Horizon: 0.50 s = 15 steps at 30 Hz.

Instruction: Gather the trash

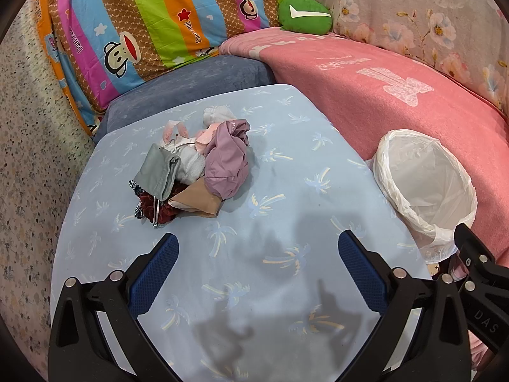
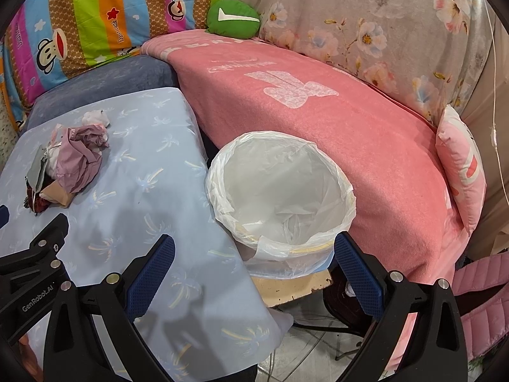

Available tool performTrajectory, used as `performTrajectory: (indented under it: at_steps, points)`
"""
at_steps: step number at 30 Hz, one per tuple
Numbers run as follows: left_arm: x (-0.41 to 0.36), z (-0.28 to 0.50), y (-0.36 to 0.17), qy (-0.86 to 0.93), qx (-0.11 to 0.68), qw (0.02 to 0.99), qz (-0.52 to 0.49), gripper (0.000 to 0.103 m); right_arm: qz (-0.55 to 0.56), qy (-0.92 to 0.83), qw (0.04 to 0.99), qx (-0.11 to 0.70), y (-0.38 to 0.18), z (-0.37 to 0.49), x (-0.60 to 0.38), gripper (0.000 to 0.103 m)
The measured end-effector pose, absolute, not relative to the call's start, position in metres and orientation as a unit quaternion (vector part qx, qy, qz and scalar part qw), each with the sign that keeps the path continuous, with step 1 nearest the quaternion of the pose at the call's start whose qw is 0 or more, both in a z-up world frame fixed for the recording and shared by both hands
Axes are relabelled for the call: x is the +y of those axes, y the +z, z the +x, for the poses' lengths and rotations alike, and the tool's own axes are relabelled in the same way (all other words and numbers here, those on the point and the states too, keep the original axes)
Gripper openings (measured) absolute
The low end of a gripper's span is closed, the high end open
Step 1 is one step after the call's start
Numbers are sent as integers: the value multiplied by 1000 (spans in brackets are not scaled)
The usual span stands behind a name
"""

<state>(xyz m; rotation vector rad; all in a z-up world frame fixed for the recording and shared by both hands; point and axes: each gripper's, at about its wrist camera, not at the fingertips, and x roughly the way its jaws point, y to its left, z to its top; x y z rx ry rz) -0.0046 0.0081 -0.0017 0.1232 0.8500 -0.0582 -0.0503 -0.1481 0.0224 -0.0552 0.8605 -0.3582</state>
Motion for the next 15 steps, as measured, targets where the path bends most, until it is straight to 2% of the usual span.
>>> performTrajectory:
  at_steps: [15]
  points:
    - [1,-7,3,-37,410,909,67,96,-23,-180,893,412,25,-53,-151,98]
